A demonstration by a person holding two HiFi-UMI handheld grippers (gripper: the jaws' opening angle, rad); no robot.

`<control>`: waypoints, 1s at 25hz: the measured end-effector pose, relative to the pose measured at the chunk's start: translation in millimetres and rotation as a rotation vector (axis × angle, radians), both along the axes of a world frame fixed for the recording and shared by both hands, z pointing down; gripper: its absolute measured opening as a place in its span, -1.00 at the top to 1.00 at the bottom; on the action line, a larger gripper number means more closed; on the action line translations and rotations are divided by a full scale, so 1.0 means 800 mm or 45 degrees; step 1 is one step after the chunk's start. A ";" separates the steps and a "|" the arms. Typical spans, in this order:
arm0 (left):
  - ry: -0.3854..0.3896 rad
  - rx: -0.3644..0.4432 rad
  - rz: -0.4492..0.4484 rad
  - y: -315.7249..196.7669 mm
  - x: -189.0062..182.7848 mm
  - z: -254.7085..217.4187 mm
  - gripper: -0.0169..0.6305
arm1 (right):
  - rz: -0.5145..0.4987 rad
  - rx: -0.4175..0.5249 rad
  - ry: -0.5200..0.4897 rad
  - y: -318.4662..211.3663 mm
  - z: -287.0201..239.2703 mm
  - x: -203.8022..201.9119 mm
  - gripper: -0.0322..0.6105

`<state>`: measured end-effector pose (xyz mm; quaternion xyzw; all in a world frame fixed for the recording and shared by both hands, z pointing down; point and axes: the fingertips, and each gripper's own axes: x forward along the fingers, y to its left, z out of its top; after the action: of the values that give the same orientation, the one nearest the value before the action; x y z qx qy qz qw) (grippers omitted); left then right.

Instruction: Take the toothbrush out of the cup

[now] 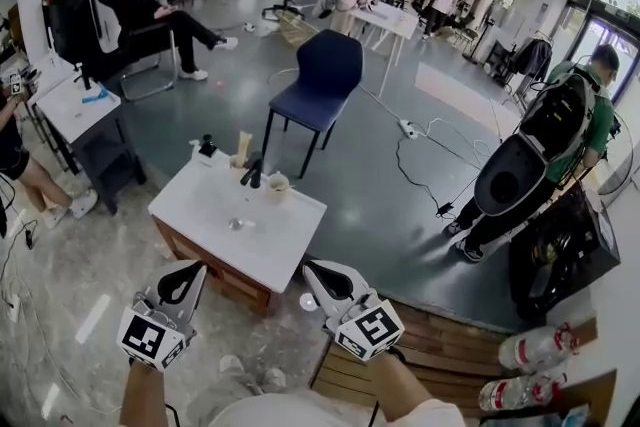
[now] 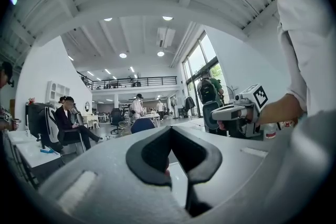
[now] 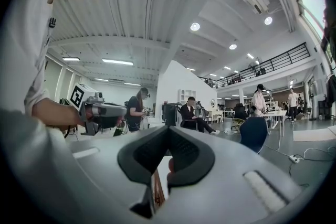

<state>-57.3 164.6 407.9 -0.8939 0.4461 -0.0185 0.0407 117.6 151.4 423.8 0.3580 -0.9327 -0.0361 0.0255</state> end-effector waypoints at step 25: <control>0.014 -0.010 0.148 -0.148 -0.077 0.014 0.93 | 0.163 -0.015 0.025 -0.122 0.016 -0.071 0.89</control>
<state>-118.6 46.0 419.1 -0.9185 0.3936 -0.0129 0.0356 61.1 53.6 436.3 0.4164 -0.9078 -0.0322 0.0390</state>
